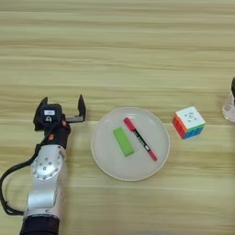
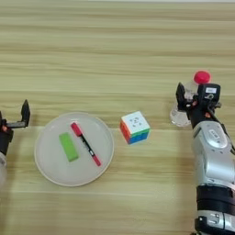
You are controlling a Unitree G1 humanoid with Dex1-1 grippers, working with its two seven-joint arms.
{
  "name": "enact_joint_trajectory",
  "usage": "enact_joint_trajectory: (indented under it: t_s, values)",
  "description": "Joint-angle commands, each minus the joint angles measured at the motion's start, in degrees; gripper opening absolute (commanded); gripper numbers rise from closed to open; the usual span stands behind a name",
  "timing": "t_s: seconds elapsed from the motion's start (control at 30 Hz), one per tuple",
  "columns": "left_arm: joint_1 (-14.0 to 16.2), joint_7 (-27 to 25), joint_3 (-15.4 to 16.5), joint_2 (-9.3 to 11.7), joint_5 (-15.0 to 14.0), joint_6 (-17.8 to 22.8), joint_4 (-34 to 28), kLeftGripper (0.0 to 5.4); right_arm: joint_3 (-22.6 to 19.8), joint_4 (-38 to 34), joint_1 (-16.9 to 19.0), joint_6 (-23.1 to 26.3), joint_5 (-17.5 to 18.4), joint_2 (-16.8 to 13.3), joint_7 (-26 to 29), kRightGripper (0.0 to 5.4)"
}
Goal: Move the objects on the table
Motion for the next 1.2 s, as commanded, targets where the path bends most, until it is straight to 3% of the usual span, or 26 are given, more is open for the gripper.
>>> enact_joint_trajectory:
  t_s: [0.03,0.4,0.53,0.67,1.2]
  values:
    - [-0.3,-0.14,-0.17,0.23,0.46,0.31,0.05,5.4,0.6,-3.68,-0.19,-0.27,-0.26,-0.55,0.01,3.23]
    - [-0.54,-1.73,-1.95,0.14,0.91,-0.44,0.28,5.4,3.08,-11.95,-0.02,3.21,0.38,0.2,0.38,3.21]
    - [-0.14,-2.7,-3.97,0.2,2.11,-2.05,-0.66,5.4,4.57,-15.63,-0.9,5.6,0.71,0.67,0.22,3.18]
    - [0.4,-5.7,-5.37,-0.39,-0.09,-2.7,-2.19,5.4,6.76,-19.79,-1.62,8.98,1.82,1.73,0.63,3.18]
    - [3.62,-15.03,-14.39,0.14,-0.93,-4.67,-7.27,5.4,14.81,-28.82,-4.17,16.02,2.82,5.4,2.28,3.18]
